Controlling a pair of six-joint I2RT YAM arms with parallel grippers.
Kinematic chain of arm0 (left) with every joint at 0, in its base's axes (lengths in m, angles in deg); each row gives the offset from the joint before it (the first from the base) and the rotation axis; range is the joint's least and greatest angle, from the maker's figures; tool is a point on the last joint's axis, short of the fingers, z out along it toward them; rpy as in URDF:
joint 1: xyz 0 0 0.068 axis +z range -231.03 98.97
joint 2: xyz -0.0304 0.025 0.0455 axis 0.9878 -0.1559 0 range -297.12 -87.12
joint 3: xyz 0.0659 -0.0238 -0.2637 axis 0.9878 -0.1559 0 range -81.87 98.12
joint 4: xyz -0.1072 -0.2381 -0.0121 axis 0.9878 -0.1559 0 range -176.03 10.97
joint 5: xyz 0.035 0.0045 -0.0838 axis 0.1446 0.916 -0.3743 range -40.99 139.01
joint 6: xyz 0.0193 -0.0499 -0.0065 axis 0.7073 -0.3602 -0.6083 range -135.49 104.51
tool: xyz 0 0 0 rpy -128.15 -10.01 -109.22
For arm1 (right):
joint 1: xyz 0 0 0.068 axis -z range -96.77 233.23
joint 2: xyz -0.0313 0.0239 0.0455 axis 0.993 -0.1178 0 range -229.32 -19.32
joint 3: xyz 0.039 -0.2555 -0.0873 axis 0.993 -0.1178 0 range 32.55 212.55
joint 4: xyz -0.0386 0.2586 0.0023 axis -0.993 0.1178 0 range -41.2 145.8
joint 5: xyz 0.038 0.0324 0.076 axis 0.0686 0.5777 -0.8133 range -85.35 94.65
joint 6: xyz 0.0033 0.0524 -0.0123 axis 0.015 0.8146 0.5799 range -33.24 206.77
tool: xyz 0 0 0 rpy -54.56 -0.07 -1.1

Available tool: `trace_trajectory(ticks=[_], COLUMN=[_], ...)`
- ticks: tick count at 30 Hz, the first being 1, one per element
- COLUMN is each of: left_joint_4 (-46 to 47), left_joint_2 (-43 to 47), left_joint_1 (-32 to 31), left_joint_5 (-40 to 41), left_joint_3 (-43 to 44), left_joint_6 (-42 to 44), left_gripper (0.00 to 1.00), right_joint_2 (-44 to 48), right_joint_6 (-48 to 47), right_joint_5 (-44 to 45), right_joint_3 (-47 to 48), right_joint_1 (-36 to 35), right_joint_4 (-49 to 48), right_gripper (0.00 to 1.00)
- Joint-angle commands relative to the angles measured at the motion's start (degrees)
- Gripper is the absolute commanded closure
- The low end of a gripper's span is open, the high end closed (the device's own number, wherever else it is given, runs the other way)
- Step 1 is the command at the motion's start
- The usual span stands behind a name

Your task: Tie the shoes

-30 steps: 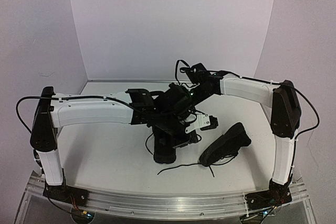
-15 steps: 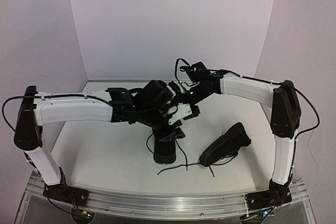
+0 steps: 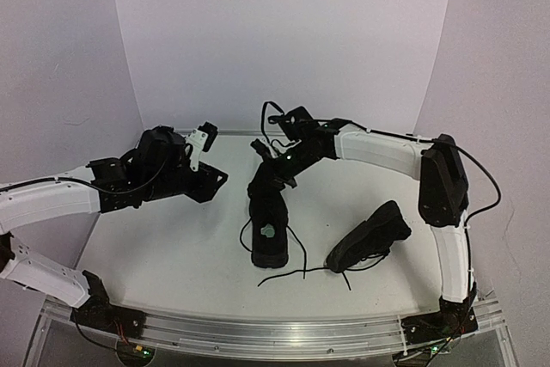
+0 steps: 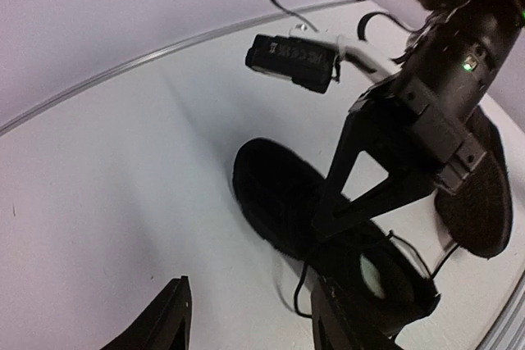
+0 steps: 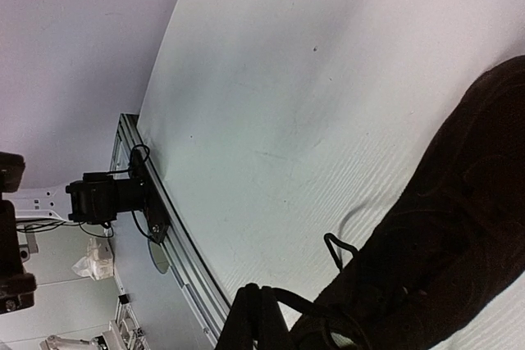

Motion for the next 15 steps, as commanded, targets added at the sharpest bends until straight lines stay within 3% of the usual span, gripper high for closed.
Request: trace_trajectory(ticks=[1, 10, 15], left_joint_4=[-1.82, -0.89, -0.14], left_joint_2=[-2.21, -7.03, -8.77], left_joint_1=[2.16, 5.95, 8.10], left_joint_5=[0.42, -7.87, -12.23], left_joint_3=[0.25, 1.13, 1.78], left_joint_6=[-8.58, -11.40, -11.16], left_gripper=[0.51, 0.46, 0.40], right_joint_2=[-2.35, -2.19, 0.95], right_joint_6=[0.98, 0.74, 0.73], right_joint_5=[-1.13, -0.82, -0.59], right_joint_3=[4.32, 6.39, 7.84], right_joint_1=[-1.33, -1.72, -1.54], right_joint_4=[-1.11, 0.80, 1.39], right_gripper=[0.95, 0.69, 0.59])
